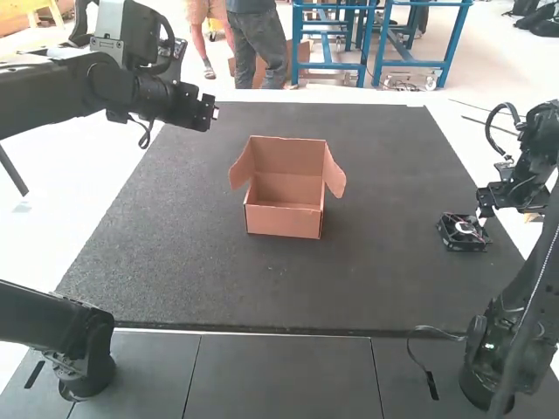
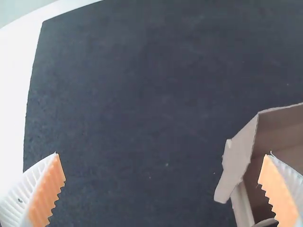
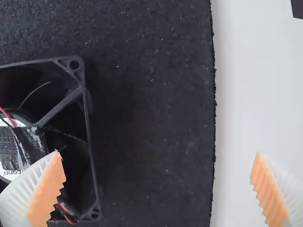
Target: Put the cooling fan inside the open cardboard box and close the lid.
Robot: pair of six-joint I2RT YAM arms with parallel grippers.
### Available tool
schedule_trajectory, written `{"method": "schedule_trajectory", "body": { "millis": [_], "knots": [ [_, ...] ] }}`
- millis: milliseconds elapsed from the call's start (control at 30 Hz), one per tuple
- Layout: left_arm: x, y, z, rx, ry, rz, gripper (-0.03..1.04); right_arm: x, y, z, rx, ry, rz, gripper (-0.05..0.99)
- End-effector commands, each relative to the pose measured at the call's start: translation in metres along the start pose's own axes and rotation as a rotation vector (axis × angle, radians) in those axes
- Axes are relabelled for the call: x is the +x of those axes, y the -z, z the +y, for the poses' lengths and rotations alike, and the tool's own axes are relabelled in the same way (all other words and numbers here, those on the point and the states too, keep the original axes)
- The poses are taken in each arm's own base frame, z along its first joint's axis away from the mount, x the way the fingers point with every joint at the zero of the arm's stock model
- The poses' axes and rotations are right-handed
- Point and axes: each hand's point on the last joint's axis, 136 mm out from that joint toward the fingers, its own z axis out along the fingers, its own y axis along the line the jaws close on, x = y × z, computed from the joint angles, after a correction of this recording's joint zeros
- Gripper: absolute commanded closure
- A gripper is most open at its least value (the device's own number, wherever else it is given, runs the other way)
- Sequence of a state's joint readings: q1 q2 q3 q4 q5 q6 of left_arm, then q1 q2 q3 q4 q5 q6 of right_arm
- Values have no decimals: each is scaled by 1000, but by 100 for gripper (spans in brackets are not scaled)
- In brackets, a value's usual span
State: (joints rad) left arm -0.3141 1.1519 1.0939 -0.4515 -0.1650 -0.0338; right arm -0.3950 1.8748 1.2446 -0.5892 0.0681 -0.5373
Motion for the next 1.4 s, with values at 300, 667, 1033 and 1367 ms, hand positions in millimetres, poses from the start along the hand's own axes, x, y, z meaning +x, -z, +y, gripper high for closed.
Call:
{"method": "schedule_trajectory", "body": {
  "millis": [300, 667, 1033, 1367],
  "knots": [
    [-14, 5, 8, -23, 10, -40, 4, 4, -10, -2, 0, -47, 41, 3],
    [-14, 5, 12, -33, 14, -40, 4, 16, -26, 0, 7, -47, 101, 6],
    [-18, 7, 16, -42, 20, -50, 4, 20, -34, 20, -86, -45, 104, 89],
    [-18, 8, 18, -47, 22, -52, 4, 14, -27, 43, -208, -179, 58, 95]
  ]
}}
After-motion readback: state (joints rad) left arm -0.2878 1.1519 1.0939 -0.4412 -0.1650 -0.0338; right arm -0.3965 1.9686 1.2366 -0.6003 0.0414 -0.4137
